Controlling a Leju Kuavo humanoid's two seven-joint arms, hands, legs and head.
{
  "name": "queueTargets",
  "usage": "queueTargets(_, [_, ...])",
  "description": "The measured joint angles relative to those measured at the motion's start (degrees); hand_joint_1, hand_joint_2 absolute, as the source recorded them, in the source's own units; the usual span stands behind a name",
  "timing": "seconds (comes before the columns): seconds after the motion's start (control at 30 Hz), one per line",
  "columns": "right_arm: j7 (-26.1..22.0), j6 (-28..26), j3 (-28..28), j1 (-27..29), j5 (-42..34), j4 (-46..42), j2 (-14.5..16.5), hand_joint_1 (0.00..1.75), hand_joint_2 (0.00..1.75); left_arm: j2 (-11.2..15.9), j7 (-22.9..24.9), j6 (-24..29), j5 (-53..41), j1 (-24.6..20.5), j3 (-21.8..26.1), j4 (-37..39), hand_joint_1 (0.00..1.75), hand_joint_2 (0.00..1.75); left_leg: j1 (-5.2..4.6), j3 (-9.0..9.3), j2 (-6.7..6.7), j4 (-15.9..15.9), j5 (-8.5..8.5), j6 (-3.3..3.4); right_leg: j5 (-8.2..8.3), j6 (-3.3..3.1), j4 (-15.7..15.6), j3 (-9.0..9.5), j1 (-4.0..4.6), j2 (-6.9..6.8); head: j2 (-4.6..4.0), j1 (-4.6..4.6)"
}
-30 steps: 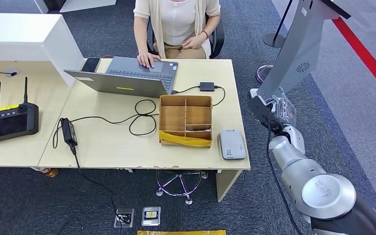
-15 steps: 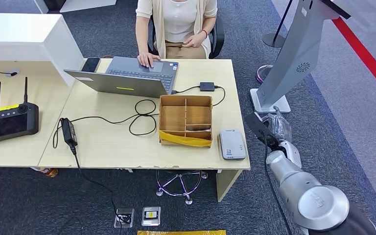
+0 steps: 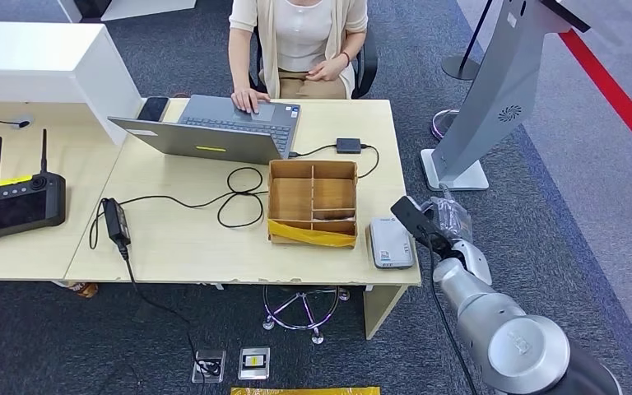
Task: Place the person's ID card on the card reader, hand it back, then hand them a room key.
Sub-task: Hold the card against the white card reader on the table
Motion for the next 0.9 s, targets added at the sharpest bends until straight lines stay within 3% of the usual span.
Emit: queueTargets(0.9, [-1.54,-1.22,1.42,-0.04,-0.02,0.00,0.51,1.75,1.75,0.07,0.10,-0.37,0.04,0.13,-0.86,0.00,0.00,0.00,0.00,0.01,0.01,0.00,0.00,0.00,0.00,0.00,0.00,-0.01,0.00,0.05,0.00,0.01])
